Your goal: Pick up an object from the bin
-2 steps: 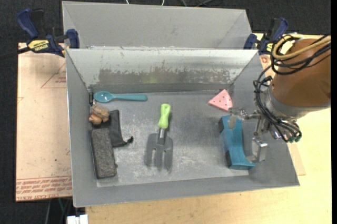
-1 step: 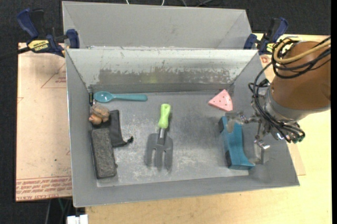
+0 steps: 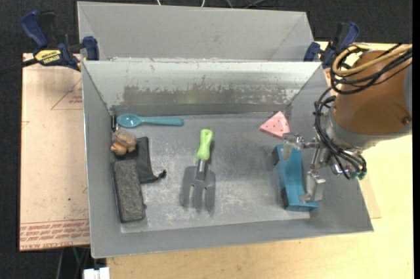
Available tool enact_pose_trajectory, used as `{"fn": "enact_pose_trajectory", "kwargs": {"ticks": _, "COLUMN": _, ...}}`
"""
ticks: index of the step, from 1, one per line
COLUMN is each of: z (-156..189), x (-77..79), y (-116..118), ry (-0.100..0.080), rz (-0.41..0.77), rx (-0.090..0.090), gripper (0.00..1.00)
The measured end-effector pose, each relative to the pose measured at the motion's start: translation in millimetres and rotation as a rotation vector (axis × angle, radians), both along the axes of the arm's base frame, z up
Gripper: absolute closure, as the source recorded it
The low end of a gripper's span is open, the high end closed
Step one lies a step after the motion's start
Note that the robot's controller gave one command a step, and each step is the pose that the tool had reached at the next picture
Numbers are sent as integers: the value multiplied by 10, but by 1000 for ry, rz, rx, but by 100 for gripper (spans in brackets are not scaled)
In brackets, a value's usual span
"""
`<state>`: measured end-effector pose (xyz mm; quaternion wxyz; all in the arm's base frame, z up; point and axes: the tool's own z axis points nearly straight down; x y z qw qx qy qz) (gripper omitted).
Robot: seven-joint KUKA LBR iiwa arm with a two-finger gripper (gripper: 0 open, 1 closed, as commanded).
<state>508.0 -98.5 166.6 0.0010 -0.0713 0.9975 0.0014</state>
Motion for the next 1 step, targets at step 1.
{"fn": "enact_pose_trajectory", "kwargs": {"ticks": 1, "z": -166, "x": 37, "y": 15, "ry": -1, "rz": 356, "rx": -1, "gripper": 0}}
